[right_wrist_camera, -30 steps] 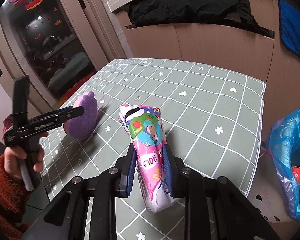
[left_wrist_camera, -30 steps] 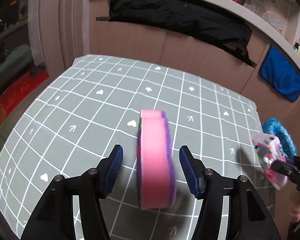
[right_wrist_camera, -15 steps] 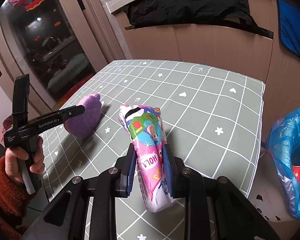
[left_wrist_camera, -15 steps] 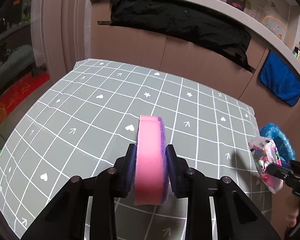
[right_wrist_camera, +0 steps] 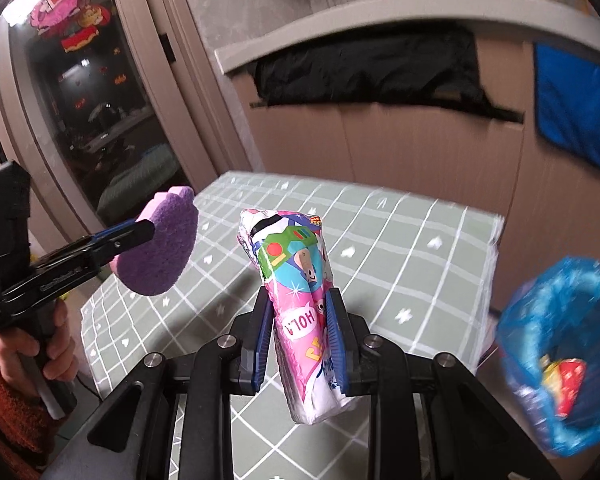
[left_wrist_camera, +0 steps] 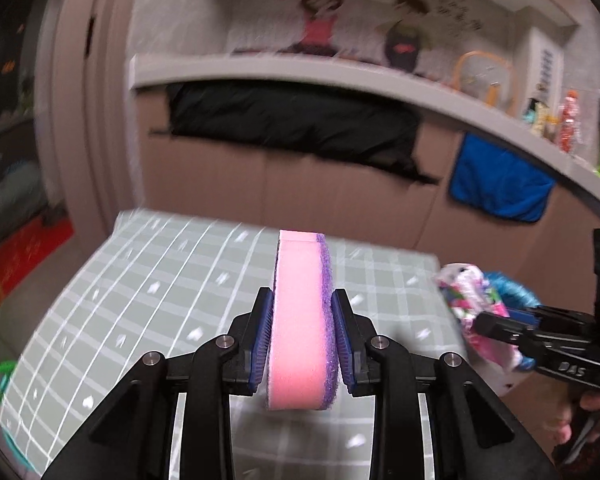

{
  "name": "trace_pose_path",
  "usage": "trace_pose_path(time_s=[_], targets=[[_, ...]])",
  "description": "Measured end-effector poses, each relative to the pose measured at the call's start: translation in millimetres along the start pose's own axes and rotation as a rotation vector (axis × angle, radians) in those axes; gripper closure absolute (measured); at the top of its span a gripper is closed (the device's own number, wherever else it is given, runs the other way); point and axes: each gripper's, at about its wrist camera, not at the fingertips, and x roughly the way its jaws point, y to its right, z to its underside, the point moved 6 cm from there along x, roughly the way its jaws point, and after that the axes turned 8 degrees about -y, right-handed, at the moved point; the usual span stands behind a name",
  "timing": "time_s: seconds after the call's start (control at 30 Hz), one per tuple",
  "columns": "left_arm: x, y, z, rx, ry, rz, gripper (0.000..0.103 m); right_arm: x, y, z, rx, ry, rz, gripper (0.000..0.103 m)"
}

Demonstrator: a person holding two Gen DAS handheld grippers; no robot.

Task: Collect trash
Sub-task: 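Carry the sponge with the left gripper while the right carries the tissue pack to the bin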

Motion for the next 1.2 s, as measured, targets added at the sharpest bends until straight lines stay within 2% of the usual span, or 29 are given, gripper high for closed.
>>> trace_pose_path(time_s=[0.17,0.3,0.5,0.67,0.9,1.2], targets=[[-10,57,-28,0.058,0.078,0.043,0.073,-52,21,-18,-0.009,0.101,0.051,0.079],[-7,107,-41,0.08,0.098,0.107,0.073,-94,45,-23,-0.001,0.179,0.099,0.079],[5,186,-51,0.162,0.101,0.177,0.073,-152,94,-13,0.031,0.268,0.224,0.079],[16,239,-53,0.216,0.101,0.22,0.073,-183,139,3,0.112,0.31,0.279,0.079],[44,289,-44,0.25,0.062,0.257,0.073,-200,195,26,0.215,0.324,0.33,0.079],[94,316,-18,0.255,-0.047,0.272,0.073,-179,243,50,0.325,0.277,0.317,0.079]])
